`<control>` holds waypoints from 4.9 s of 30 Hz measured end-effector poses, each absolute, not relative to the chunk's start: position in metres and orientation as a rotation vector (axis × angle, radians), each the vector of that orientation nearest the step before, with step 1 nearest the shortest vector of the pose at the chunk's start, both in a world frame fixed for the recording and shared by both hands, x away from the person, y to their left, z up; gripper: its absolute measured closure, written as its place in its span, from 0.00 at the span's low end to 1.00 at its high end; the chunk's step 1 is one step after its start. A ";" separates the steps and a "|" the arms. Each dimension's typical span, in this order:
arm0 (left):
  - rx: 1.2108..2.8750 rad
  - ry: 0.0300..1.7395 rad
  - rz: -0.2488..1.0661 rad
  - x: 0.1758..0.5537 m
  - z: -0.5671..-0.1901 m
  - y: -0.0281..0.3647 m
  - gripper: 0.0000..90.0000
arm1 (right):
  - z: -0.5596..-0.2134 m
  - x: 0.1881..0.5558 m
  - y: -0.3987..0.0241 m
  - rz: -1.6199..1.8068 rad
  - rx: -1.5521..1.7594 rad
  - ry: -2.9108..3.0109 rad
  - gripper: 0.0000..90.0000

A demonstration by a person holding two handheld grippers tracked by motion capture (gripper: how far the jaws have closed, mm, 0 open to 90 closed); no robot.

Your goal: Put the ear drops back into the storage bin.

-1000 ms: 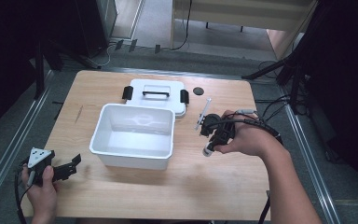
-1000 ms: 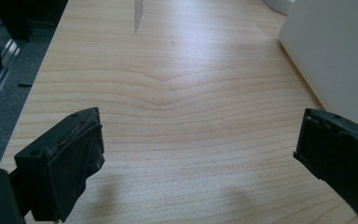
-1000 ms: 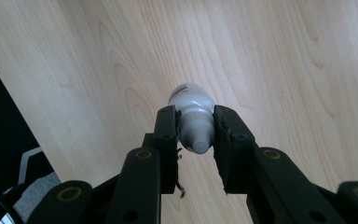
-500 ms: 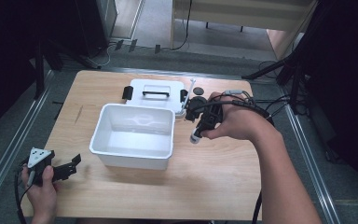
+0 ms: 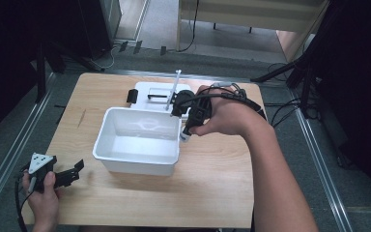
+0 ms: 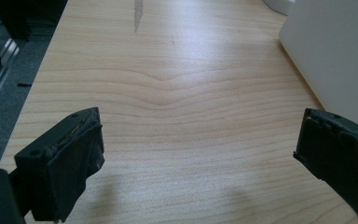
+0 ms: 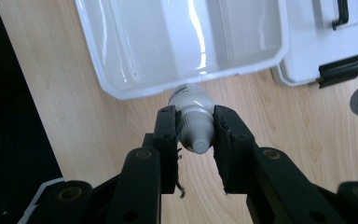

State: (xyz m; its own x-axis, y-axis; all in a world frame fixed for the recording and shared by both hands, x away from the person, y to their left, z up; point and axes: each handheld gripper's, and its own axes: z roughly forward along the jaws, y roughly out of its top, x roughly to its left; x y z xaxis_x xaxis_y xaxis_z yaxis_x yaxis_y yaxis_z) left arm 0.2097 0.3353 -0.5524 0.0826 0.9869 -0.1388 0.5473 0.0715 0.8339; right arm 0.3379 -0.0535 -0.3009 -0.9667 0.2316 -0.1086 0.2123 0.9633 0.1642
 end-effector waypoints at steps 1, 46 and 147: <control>1.577 1.566 0.708 0.210 -0.552 0.335 0.02 | -0.301 0.338 -0.049 0.235 0.326 2.989 0.80; 1.577 1.563 0.713 0.210 -0.552 0.334 0.02 | -0.387 0.359 -0.005 0.097 0.180 3.034 0.80; 1.599 1.558 0.719 0.210 -0.552 0.333 0.02 | -0.343 0.343 -0.122 0.116 0.458 2.884 0.15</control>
State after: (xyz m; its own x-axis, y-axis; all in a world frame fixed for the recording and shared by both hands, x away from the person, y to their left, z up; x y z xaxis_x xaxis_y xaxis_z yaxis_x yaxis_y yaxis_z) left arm 0.2101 0.3326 -0.5522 0.0907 0.9887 -0.1193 0.5506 0.0500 0.8333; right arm 0.3430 -0.1217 -0.3435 -0.9274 0.3145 -0.2025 0.2972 0.9483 0.1114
